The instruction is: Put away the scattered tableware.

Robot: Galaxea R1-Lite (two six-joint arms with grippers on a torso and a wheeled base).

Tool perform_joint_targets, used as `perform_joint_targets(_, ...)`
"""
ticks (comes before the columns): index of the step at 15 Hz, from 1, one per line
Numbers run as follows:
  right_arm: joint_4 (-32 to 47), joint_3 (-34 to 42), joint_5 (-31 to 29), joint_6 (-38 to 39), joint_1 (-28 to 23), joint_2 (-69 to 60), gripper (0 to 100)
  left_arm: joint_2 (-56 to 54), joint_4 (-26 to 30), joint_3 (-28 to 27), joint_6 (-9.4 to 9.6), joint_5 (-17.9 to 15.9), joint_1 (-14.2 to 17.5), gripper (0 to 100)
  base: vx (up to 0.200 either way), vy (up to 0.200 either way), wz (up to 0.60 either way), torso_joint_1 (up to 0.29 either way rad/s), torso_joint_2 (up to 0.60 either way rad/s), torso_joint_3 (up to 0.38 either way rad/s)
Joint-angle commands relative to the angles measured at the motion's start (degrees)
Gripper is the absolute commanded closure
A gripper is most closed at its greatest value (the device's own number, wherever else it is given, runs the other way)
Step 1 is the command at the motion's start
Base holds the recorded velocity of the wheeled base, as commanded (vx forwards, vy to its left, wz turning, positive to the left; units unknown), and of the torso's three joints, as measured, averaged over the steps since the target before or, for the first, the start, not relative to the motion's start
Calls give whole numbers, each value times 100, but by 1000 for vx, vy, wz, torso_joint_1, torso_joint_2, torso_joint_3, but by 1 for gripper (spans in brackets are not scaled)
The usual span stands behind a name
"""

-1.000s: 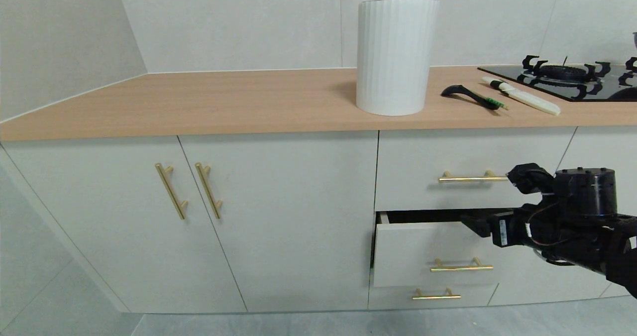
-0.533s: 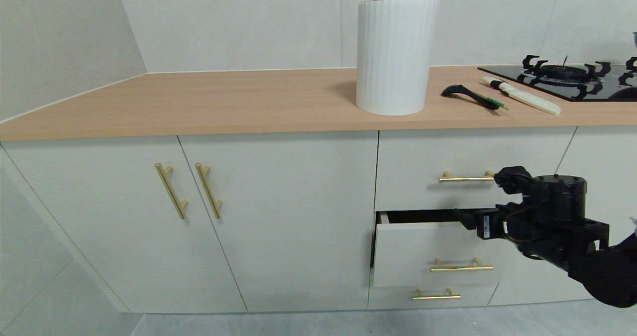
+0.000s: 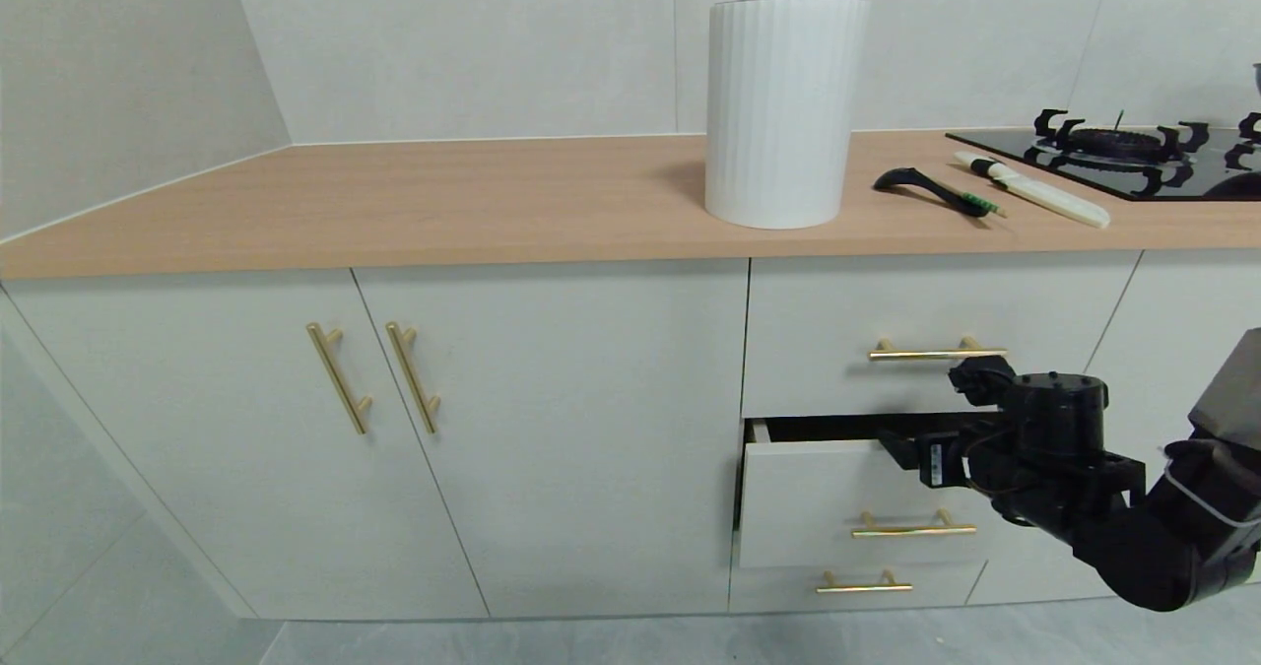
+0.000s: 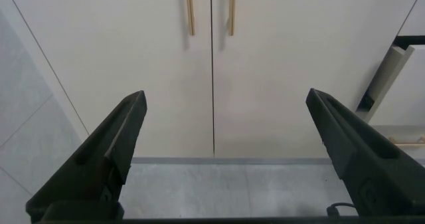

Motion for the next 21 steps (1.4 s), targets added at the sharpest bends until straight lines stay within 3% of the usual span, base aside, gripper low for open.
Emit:
perform_joint_targets(1,-83,-19,1,9,6,170,0,1,-1,2,-4,1,6,0,0,0,0,0,0,0)
perform_joint_targets(7,-242,-204,-149,123,14,557,0,1,-1,2,-4,1,6,0,0,0,0,0,0,0)
perform_joint_targets(15,-127,86,-210,79,41,135,0,1,-1,2,-4,1,6,0,0,0,0,0,0,0)
perform_joint_targets(18,1112,51,-157,88,76,-489,0,1,-1,2,-4,1,6,0,0,0,0,0,0,0)
perform_joint_targets(21,1859,34,-149,88,164,-884,0,1,-1,2,-4,1,6,0,0,0,0,0,0,0)
